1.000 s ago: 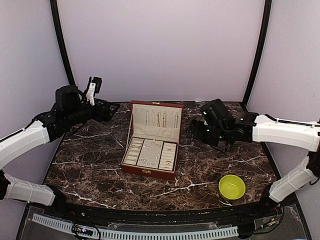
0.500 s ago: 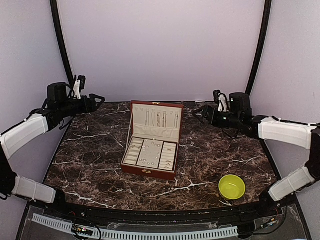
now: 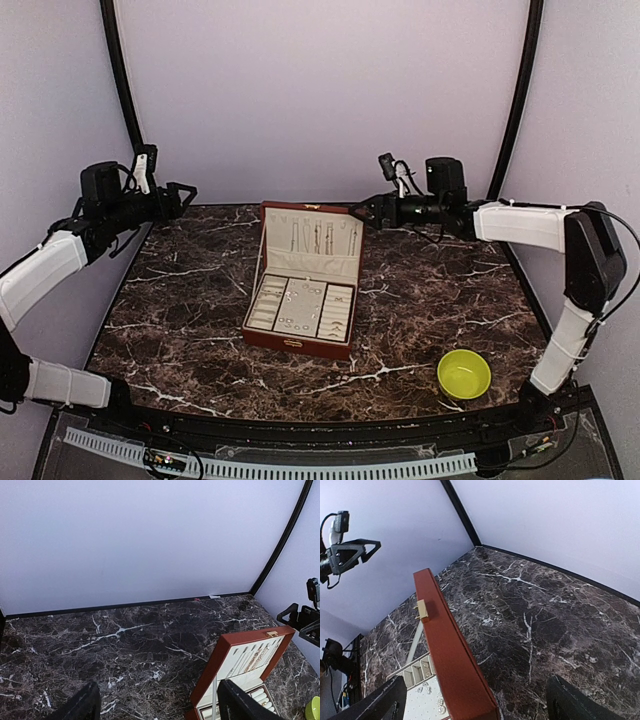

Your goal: Organize the mixed jewelry

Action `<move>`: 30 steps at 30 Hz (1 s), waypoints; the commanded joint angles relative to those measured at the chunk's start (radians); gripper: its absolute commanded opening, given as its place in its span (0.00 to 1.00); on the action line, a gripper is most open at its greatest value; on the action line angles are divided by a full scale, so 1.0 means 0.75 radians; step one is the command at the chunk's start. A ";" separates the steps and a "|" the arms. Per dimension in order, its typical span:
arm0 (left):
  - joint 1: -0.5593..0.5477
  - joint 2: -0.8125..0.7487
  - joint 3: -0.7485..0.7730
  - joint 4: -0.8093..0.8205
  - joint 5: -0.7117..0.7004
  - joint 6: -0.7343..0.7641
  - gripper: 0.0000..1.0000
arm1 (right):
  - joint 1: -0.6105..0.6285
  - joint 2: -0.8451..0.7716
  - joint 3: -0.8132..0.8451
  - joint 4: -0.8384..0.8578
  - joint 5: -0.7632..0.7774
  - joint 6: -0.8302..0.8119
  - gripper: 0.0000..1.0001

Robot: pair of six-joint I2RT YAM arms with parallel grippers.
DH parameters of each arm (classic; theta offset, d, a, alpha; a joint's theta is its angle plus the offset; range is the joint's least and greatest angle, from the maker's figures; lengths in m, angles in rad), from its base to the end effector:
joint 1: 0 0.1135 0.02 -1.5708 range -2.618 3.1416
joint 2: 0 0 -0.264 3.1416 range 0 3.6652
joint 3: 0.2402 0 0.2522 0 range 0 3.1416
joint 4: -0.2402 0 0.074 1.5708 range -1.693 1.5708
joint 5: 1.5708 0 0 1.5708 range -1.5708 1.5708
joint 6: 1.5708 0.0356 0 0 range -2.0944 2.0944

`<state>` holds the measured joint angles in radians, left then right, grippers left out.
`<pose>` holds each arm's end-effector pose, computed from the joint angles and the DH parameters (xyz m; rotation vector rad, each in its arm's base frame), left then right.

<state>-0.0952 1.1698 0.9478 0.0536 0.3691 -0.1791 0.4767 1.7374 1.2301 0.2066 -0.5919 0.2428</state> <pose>0.2723 -0.0389 0.3432 0.2004 1.7447 -0.5211 0.3516 0.2039 0.2766 -0.6475 1.8423 1.0380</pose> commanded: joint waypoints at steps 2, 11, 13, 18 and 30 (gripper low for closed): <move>0.006 -0.036 0.026 -0.029 -0.045 0.046 0.83 | 0.005 0.034 0.100 -0.049 -0.214 -0.085 0.98; 0.006 -0.038 0.027 -0.034 -0.055 0.050 0.83 | 0.046 0.041 0.170 -0.253 -0.356 -0.125 0.97; 0.006 -0.036 0.029 -0.036 -0.062 0.057 0.82 | 0.048 0.018 0.174 -0.270 -0.387 -0.125 0.97; 0.006 -0.044 0.026 -0.038 -0.079 0.064 0.83 | 0.070 -0.053 0.174 -0.329 -0.481 -0.097 0.96; 0.006 -0.027 0.023 -0.031 -0.034 0.055 0.82 | 0.389 -0.077 0.165 -0.692 -0.386 -0.178 0.93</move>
<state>-0.0944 1.1652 0.9478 0.0307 0.3195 -0.1421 0.6975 1.7107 1.3899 -0.2573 -0.8932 0.1009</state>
